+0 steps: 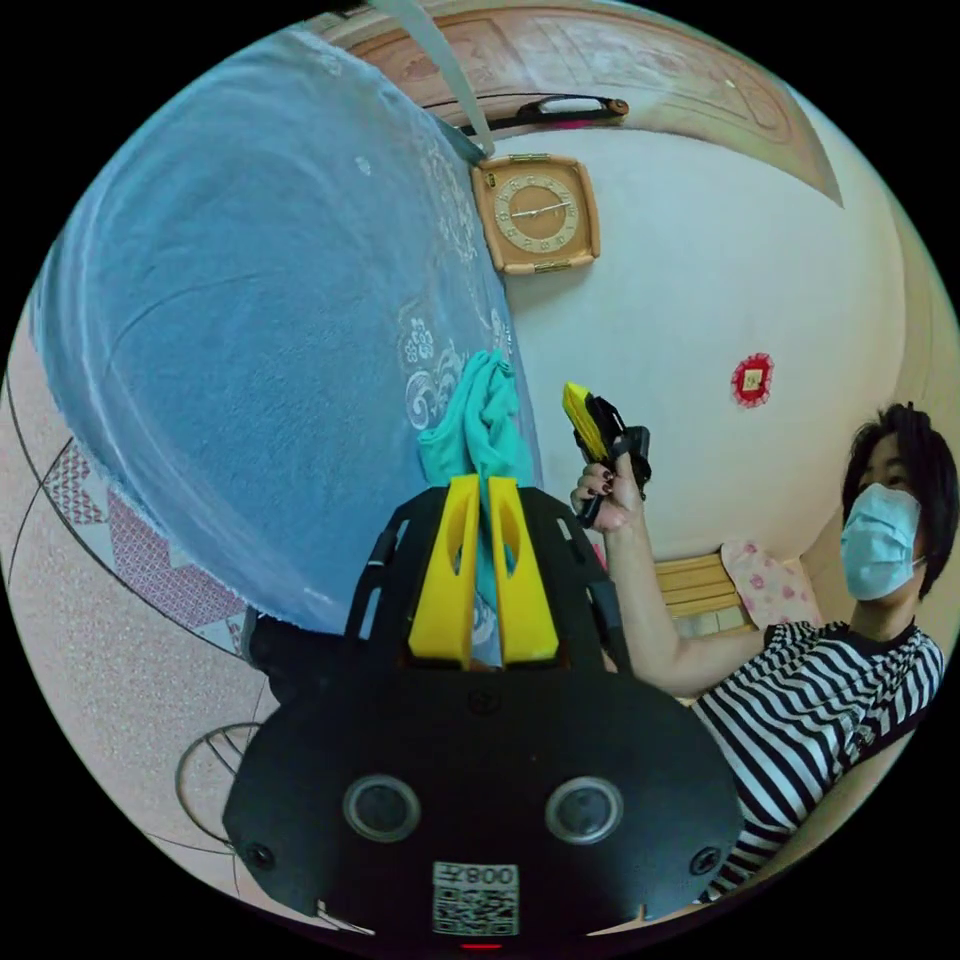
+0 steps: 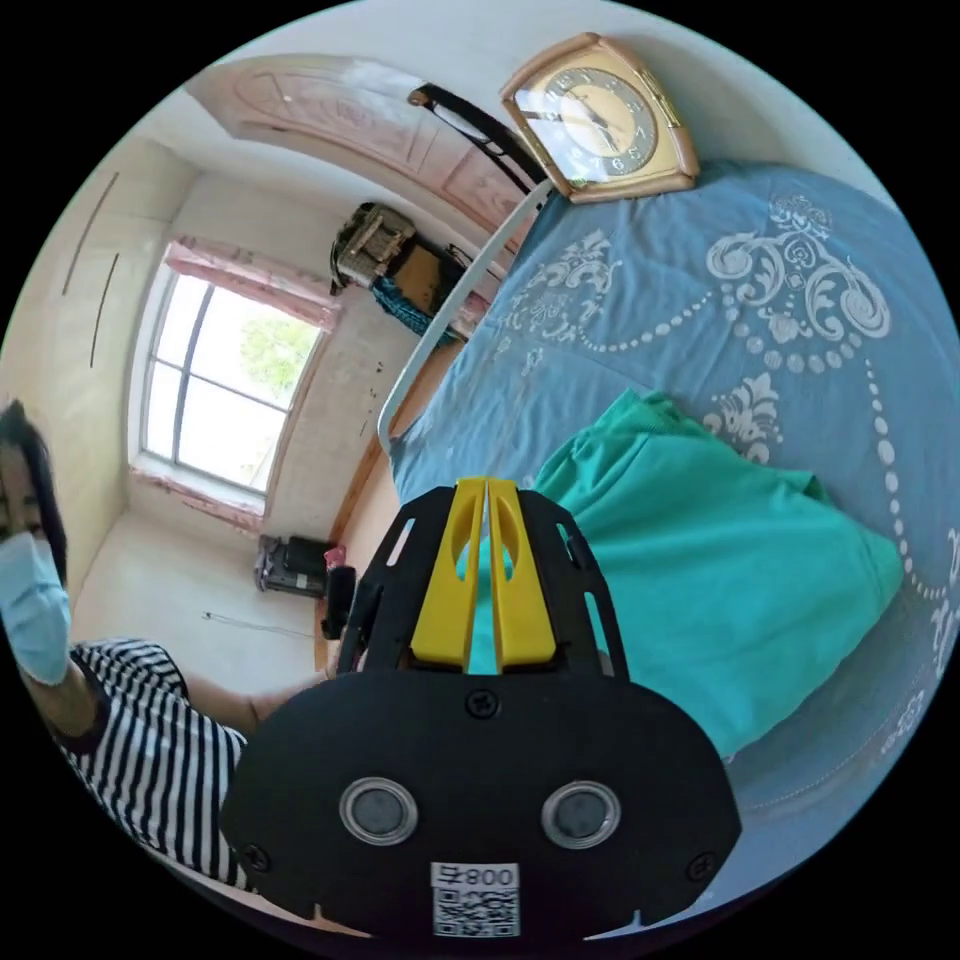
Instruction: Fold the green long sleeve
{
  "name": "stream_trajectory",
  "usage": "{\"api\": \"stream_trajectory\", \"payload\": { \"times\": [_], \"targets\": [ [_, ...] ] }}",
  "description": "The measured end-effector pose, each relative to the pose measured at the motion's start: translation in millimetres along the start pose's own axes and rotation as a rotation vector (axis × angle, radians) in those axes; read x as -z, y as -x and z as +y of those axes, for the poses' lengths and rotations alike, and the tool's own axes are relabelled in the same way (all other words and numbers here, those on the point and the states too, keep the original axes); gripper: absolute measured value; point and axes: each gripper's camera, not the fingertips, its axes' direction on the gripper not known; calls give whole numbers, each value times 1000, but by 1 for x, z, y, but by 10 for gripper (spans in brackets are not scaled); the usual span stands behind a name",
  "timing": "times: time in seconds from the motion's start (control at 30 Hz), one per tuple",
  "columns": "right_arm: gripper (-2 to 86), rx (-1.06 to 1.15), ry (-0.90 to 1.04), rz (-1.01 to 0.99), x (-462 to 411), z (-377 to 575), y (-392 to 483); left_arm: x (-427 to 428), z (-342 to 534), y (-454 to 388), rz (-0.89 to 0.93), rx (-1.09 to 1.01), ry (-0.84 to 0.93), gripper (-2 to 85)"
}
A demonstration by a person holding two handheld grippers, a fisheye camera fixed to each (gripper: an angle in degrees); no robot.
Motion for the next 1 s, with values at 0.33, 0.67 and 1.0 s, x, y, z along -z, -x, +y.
{"api": "stream_trajectory", "payload": {
  "times": [0.33, 0.67, 1.0],
  "targets": [
    [9, -24, 241, 101, -75, 18, 28, -9, -8, -50, -171, -117, -34, 1],
    [77, 8, 195, 369, -7, 205, 109, -95, -5, -93, -380, -321, 201, 2],
    [43, 206, 278, 626, -50, 233, 152, -133, 5, -84, -392, -234, 253, 1]
  ]
}}
